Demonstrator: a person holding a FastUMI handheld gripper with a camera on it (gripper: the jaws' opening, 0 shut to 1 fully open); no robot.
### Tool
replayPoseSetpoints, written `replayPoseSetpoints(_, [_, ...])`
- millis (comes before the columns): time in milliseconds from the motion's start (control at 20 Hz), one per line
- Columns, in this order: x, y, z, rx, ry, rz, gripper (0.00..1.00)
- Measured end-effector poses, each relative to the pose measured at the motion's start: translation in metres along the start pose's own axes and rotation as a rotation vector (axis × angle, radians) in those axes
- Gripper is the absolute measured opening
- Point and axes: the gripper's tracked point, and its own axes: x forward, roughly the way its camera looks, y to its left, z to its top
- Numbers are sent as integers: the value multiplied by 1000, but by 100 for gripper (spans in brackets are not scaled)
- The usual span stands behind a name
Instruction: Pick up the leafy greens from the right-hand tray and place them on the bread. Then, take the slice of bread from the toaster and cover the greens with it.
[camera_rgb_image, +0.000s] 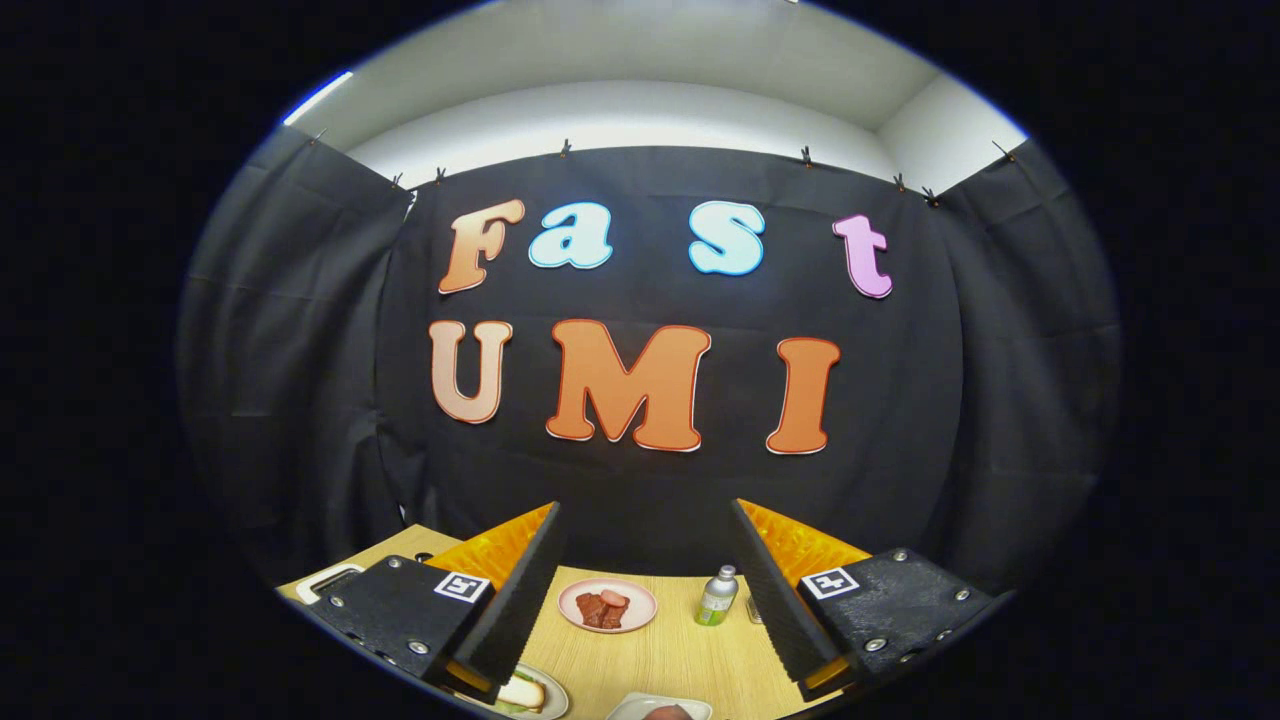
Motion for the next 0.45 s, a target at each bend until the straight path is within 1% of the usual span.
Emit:
replayPoseSetpoints(150, [3,-2,10,-18,-37,-14,98])
replayPoseSetpoints(300, [1,3,14,2,-64,21,98])
replayPoseSetpoints(450, [1,-1,20,17,-74,8,98])
